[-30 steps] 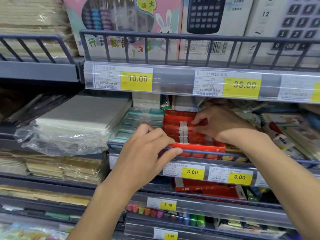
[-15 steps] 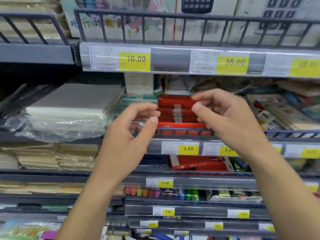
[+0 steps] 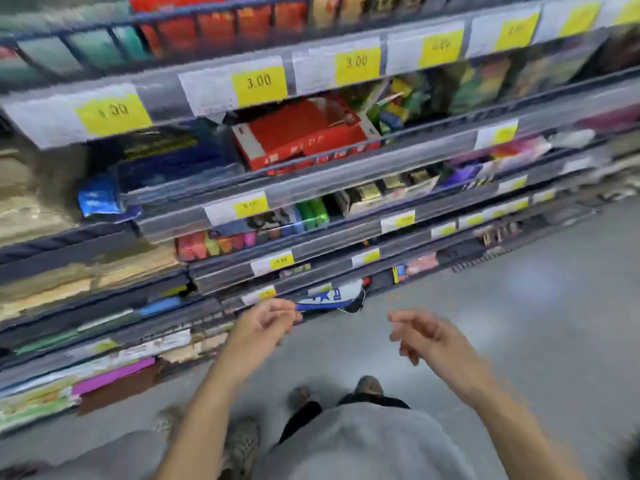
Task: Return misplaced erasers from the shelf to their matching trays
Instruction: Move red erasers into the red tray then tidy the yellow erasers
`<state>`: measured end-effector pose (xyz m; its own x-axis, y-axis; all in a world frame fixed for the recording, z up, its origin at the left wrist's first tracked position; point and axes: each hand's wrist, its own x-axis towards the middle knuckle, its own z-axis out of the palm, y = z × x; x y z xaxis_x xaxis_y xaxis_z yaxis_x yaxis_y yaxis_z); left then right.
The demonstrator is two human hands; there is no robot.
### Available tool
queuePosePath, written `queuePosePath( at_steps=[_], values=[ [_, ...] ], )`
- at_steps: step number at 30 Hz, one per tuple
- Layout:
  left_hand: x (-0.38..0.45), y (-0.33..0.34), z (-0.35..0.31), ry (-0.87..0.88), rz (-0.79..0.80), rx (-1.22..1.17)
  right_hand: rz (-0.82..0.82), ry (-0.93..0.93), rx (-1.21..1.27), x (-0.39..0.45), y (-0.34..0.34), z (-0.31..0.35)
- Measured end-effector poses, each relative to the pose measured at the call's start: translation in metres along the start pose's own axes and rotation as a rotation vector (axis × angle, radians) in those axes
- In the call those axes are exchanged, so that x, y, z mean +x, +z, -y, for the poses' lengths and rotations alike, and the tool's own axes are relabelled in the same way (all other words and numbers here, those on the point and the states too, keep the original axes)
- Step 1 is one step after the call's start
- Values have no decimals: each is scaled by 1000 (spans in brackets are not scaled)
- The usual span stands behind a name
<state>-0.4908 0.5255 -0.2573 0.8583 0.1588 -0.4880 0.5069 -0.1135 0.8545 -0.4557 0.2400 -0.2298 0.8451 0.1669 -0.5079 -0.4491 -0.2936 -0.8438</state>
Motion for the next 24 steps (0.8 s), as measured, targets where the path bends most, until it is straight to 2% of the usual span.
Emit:
queuePosePath(
  at_steps=[5,12,17,24],
  values=[
    [-9,55,65,-188,129,145,-142,236,31,-39,-45,-110],
    [-25,145,75,-287,231,208,-259,398,83,-109,-115,-214],
    [-23,202,70,-283,260,235,-289,383,135,-120,-162,-235],
    [-5,253,54,-256,314,340,-402,235,228,-91,-232,-212]
  ],
)
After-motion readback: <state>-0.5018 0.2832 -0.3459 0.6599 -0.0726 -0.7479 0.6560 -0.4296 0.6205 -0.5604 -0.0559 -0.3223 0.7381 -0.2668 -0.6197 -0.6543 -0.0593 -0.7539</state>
